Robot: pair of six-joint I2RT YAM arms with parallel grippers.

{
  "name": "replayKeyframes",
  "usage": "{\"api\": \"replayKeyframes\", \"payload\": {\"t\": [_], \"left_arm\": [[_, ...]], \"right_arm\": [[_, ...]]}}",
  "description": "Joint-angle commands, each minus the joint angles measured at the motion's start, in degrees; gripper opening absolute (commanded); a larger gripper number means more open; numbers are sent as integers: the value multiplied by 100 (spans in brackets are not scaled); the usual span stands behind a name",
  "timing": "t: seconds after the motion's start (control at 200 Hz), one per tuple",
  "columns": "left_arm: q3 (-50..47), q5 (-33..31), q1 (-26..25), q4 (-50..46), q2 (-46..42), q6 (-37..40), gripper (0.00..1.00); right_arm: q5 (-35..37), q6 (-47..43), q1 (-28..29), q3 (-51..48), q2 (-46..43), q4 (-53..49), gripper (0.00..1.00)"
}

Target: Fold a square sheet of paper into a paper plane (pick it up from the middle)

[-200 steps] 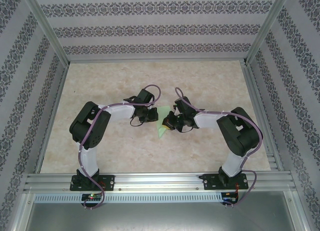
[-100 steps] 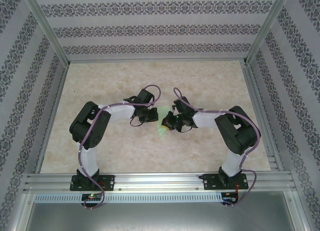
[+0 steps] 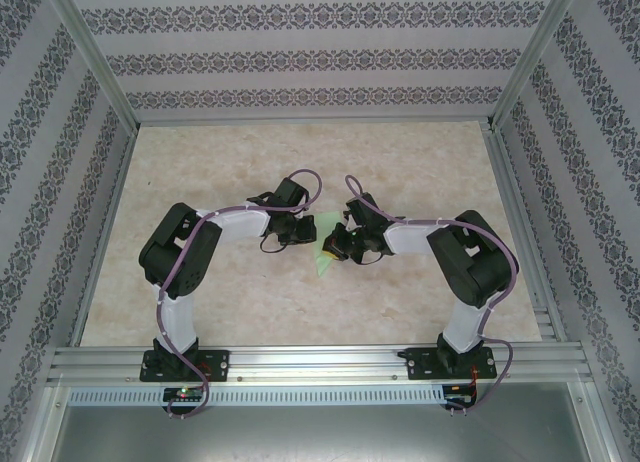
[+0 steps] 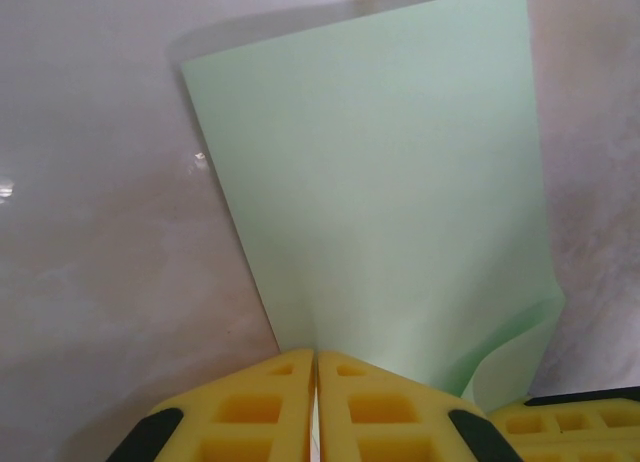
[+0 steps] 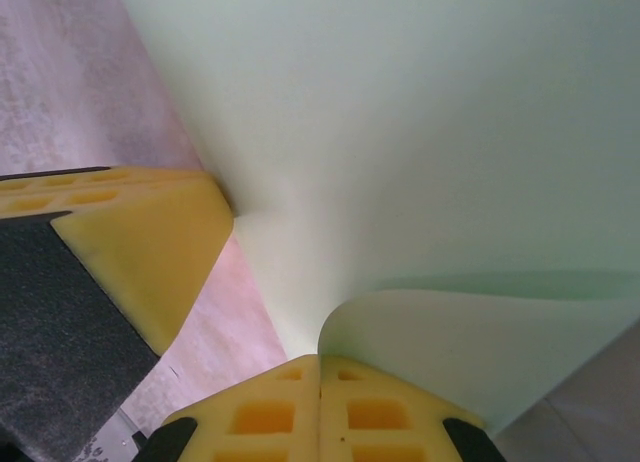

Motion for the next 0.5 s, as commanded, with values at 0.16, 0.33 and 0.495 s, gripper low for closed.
{"api": "replayKeyframes", "payload": {"t": [0.16, 0.33, 0.495], "left_arm": [[97, 107, 35, -184, 152, 125, 11], [91, 110, 29, -184, 147, 129, 11], [102, 124, 34, -184, 152, 133, 11]], "right_arm": [[-19, -197, 40, 183, 170, 7, 0], [32, -245, 33, 163, 158, -78, 0], [87, -299, 33, 163, 140, -177, 0]]}}
